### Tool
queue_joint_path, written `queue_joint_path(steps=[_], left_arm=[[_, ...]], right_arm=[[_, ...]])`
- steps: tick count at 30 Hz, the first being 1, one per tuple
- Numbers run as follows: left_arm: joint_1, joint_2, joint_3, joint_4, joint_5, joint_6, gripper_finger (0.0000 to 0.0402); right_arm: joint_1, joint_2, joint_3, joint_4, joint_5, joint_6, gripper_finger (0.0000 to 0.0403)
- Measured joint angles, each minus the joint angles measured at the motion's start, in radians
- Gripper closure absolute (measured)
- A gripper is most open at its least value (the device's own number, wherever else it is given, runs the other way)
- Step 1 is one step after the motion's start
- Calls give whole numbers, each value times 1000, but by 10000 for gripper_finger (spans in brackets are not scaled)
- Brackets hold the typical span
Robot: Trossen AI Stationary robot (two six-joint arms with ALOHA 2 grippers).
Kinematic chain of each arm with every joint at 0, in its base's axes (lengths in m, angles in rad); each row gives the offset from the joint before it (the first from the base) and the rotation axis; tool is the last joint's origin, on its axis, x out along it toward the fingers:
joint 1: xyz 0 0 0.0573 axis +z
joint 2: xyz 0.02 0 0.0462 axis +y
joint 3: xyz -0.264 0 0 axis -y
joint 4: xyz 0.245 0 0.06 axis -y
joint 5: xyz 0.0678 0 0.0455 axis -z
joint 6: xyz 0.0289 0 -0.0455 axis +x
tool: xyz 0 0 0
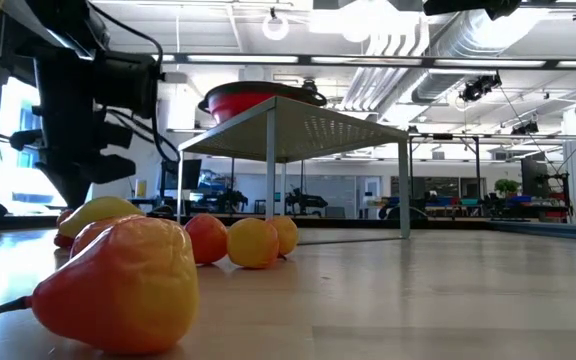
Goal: Pick & Place Fruit
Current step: Put the orange pear into the red strainer on the shelf
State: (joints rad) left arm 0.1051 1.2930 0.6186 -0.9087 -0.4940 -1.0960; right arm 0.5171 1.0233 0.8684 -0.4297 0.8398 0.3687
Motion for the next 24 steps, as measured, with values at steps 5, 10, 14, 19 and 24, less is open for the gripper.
queue_joint_path(steps=[5,10,14,19,24], left_arm=[[0,0,0,11,54,8,402],[-2,0,0,79,139,40,402],[-40,0,0,137,217,58,402],[-141,0,0,139,279,-51,402],[-265,0,0,164,302,-176,402]], right_arm=[[0,0,0,0,0,0,400],[0,0,0,0,10,-6,400],[0,0,0,0,24,-8,400],[0,0,0,0,24,-18,400],[0,1,0,0,25,-26,400]])
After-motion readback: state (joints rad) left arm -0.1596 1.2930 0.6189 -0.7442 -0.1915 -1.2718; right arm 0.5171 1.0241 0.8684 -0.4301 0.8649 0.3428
